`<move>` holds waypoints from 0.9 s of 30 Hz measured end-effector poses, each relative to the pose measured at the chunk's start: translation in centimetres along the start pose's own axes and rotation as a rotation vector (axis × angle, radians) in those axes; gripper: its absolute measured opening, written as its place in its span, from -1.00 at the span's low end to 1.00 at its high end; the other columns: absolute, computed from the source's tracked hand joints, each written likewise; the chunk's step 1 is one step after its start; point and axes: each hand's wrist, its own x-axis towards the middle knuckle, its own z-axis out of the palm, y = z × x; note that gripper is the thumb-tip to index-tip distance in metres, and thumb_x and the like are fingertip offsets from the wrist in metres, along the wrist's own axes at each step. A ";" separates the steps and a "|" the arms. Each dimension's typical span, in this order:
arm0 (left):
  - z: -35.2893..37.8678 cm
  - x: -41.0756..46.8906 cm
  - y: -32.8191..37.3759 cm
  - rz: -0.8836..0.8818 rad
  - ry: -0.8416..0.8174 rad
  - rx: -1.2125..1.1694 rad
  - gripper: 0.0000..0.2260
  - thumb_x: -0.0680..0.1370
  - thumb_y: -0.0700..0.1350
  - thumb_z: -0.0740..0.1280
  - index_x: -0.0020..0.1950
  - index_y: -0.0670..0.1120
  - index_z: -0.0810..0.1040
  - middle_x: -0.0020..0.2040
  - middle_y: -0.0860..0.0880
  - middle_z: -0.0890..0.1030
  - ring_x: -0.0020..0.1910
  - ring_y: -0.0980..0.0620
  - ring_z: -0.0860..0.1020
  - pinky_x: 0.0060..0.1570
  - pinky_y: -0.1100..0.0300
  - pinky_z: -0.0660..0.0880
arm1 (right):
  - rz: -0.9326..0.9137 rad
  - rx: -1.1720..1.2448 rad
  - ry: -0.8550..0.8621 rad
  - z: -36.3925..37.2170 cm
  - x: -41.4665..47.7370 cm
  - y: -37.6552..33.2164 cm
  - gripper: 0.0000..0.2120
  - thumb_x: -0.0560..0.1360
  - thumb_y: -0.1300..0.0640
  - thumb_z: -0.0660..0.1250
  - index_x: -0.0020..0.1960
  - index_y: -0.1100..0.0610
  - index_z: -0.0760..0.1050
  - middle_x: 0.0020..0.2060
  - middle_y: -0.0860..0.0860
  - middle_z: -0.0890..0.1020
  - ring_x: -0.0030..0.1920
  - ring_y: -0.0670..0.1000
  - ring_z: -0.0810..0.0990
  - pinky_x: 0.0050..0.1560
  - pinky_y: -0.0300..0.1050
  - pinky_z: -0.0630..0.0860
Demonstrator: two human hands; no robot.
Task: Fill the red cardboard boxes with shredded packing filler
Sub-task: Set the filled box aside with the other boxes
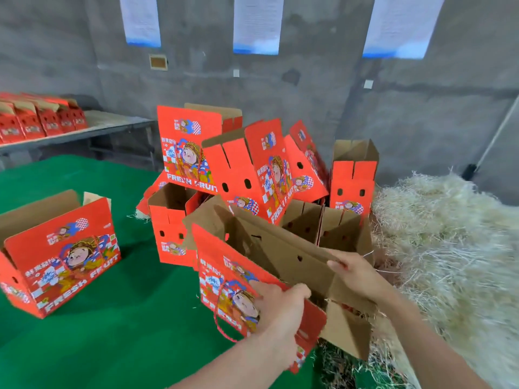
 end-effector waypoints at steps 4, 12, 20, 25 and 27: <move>4.3 -4.5 1.7 0.296 -0.166 -0.036 -0.04 0.41 0.18 0.42 0.51 0.14 -0.26 0.54 0.03 -0.03 0.49 0.04 0.11 0.45 -0.03 0.11 | 0.090 0.144 0.159 -8.6 -2.8 -1.8 -0.73 0.53 0.33 0.26 -0.08 -0.04 0.55 -0.24 -0.28 0.55 -0.20 -0.19 0.54 -0.23 -0.54 0.36; 10.5 -7.7 5.4 0.803 -0.329 0.120 -0.38 0.52 -0.12 0.33 0.48 0.16 0.10 0.47 0.18 -0.05 0.42 0.29 0.05 0.35 0.40 0.06 | 0.149 0.344 0.496 -17.5 -7.1 -0.9 -0.47 0.46 0.60 0.11 -0.23 0.01 0.58 -0.38 -0.24 0.64 -0.33 -0.34 0.56 -0.32 -0.46 0.47; 10.8 1.3 10.8 1.027 -0.296 0.224 -0.49 0.50 -0.23 0.36 0.42 -0.07 0.31 0.43 0.03 0.24 0.42 0.15 0.22 0.45 0.15 0.14 | 0.355 0.448 0.805 -17.5 -2.7 0.1 -0.87 0.57 0.14 0.20 -0.07 0.07 0.52 -0.24 0.06 0.59 -0.29 0.07 0.56 -0.23 0.07 0.55; 9.8 9.1 15.1 0.868 -0.294 0.117 -0.59 0.54 -0.28 0.29 0.39 -0.14 0.36 0.36 -0.07 0.41 0.29 0.09 0.40 0.33 0.20 0.29 | 0.400 0.340 0.833 -14.6 3.9 -2.0 -0.73 0.59 0.15 0.13 0.26 0.12 0.43 0.02 0.10 0.53 -0.01 0.13 0.51 0.01 -0.02 0.48; 9.0 11.6 17.3 0.824 -0.208 0.068 -0.65 0.58 -0.23 0.23 0.38 -0.16 0.37 0.29 -0.04 0.46 0.21 0.11 0.43 0.19 0.30 0.32 | 0.374 0.568 0.689 -13.4 6.0 -3.1 -0.69 0.60 0.14 0.10 0.32 0.07 0.36 -0.04 0.04 0.52 -0.10 0.03 0.49 -0.17 -0.12 0.45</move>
